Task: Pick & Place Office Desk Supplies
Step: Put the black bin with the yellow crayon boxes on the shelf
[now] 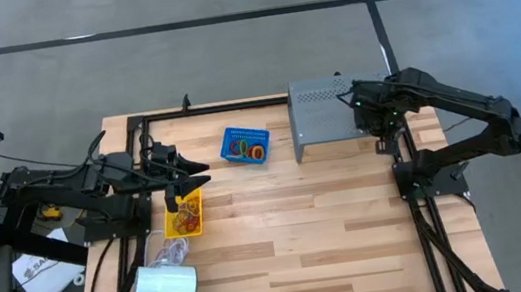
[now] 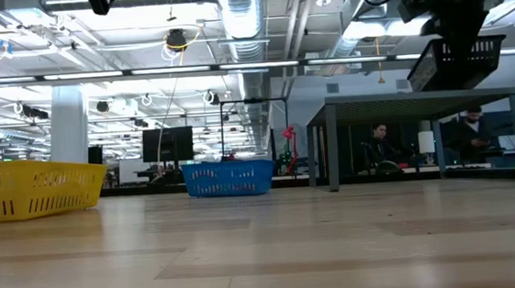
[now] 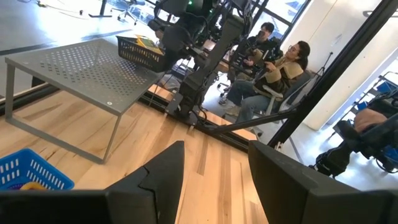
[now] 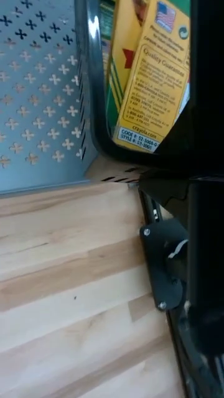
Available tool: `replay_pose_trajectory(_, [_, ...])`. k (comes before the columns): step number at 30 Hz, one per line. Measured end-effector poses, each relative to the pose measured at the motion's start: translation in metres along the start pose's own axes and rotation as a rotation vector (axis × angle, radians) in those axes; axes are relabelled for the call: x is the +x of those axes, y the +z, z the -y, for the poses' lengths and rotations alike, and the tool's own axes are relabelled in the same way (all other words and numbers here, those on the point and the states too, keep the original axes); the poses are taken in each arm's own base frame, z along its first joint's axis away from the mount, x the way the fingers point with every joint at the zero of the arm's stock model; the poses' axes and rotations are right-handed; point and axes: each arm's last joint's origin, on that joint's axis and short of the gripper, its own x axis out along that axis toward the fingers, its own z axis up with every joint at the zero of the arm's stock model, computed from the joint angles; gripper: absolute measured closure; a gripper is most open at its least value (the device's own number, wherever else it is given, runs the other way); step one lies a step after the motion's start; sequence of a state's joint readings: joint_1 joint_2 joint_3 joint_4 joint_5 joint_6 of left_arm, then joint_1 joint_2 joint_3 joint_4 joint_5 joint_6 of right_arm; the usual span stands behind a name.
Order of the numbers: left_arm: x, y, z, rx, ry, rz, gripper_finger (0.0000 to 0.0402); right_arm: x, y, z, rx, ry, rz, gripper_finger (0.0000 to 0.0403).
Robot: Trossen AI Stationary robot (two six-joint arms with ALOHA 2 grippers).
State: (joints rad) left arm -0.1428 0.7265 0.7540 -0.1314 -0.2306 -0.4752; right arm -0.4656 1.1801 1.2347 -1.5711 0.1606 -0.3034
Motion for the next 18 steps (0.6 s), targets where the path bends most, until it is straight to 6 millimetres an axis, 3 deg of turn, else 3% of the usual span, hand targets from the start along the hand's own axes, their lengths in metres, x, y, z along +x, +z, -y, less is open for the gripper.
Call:
replay_pose_trajectory(10, [0.0,0.001,0.0,-0.005,-0.004,0.008,0.0229,0.007,0.007,0.007,-0.125,-0.012,-0.05,0.0403])
replay_pose_trajectory(18, [0.0,0.002,0.001,-0.008,0.001,0.025,0.0229,0.009,0.002,0.019,-0.129,-0.013,-0.047,0.0403])
